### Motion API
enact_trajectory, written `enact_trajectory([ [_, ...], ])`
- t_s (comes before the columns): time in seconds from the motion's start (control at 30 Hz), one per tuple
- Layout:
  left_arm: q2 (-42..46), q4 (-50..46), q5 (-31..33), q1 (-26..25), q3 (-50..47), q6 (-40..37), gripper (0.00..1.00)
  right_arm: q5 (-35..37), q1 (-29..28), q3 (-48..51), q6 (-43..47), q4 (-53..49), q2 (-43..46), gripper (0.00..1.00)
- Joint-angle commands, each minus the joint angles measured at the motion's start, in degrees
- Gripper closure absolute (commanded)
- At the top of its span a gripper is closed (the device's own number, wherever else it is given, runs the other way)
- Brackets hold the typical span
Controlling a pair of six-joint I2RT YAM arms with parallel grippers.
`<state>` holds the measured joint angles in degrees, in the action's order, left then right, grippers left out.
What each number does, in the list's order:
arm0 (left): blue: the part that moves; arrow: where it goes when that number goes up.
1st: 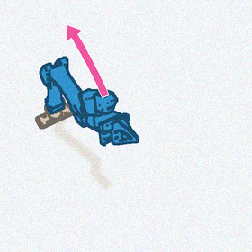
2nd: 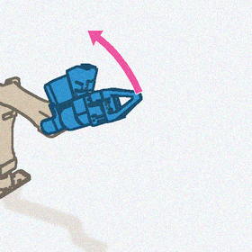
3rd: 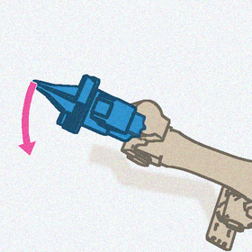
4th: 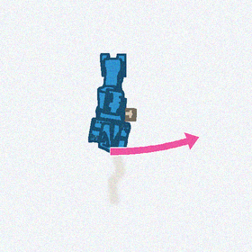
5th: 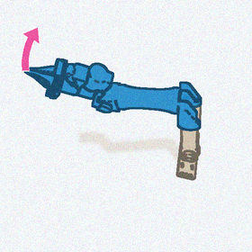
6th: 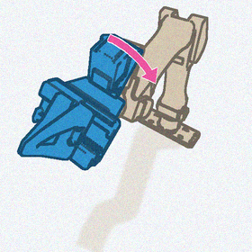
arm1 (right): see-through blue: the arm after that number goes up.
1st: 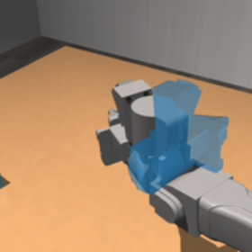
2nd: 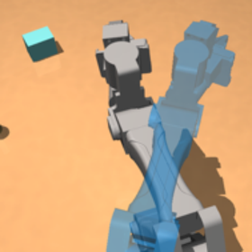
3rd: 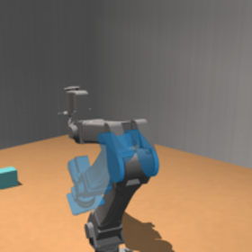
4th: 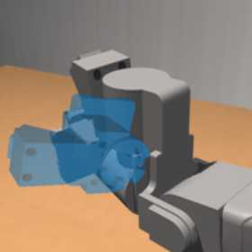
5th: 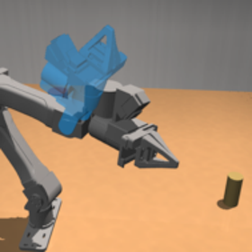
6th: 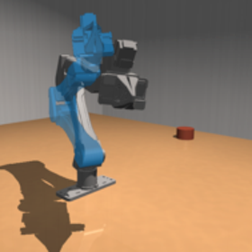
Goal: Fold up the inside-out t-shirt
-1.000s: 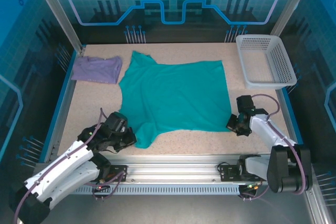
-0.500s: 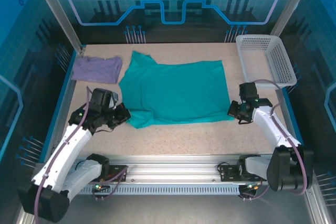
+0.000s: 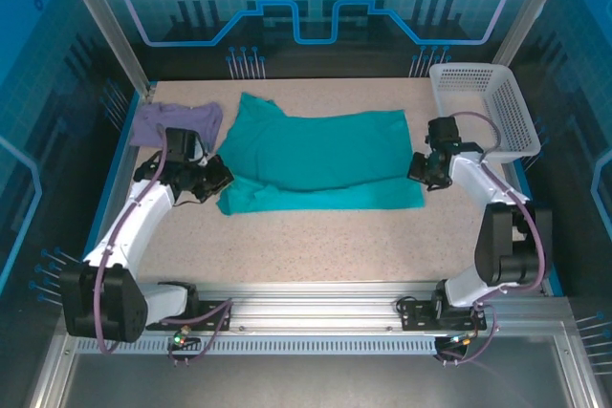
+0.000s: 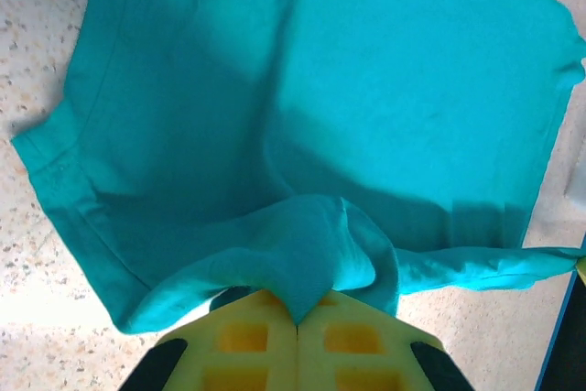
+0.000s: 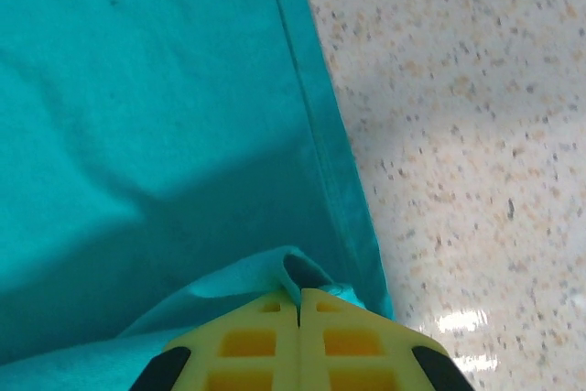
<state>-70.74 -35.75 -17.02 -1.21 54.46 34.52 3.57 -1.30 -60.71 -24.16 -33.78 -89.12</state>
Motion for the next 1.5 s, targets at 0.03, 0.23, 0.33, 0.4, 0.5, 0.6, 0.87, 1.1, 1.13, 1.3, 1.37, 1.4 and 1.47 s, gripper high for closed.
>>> enact_trajectory([
  [0.03, -2.87, 3.08, -1.53, 1.82, 2.9, -0.59, 1.0, -2.11, 0.9, -3.92, 1.57, 0.9, -3.99, 1.0],
  [0.23, -9.15, 6.63, -0.34, 2.62, 5.76, 0.58, 1.0, -1.89, 0.95, -7.45, 1.57, 1.36, -8.93, 1.0],
  [0.33, -14.96, 9.64, -0.71, 2.62, 9.34, 2.1, 1.0, -0.5, 0.73, -9.19, 1.52, 1.26, -11.29, 1.0],
  [0.4, -20.15, 10.63, -0.6, 2.62, 13.03, 2.27, 1.0, -0.06, 0.75, -10.13, 1.57, 1.39, -12.75, 1.0],
  [0.5, -28.84, 11.79, -0.29, 2.74, 18.93, 2.73, 1.0, 0.66, 0.49, -12.17, 1.36, 1.75, -15.22, 1.0],
  [0.6, -37.52, 12.14, -0.69, 2.79, 25.46, 3.04, 0.87, 0.7, 0.24, -15.56, 1.55, 1.62, -18.46, 0.97],
  [0.87, -36.01, 14.33, 2.22, 2.84, 22.74, 2.34, 0.55, 4.53, -1.35, -16.52, 4.53, -0.23, -15.53, 0.7],
  [1.1, -13.13, 27.8, 6.03, -3.6, -3.87, 6.24, 0.43, -1.48, -6.63, -3.96, 3.52, 4.01, -7.02, 0.6],
  [1.13, -12.63, 29.47, 5.53, -4.72, -5.69, 6.3, 0.43, -2.97, -6.63, -3.64, 3.34, 4.44, -7.96, 0.61],
  [1.3, -19.2, 31.04, 2.79, -6.34, -6.31, 4.66, 0.45, -0.76, -6.18, -6.33, 5.49, 1.64, -13.88, 0.62],
  [1.37, -21.51, 31.3, 3.76, -6.35, -6.47, 3.73, 0.46, 1.69, -5.83, -7.67, 6.57, -0.76, -16.36, 0.63],
  [1.4, -22.39, 30.96, 4.03, -6.26, -6.38, 3.27, 0.47, 3.11, -5.77, -8.21, 7.27, -1.85, -17.32, 0.63],
  [1.47, -24.04, 29.66, 3.52, -6.26, -6.08, 2.24, 0.47, 4.59, -5.35, -9.16, 8.13, -4.55, -19.14, 0.63],
])
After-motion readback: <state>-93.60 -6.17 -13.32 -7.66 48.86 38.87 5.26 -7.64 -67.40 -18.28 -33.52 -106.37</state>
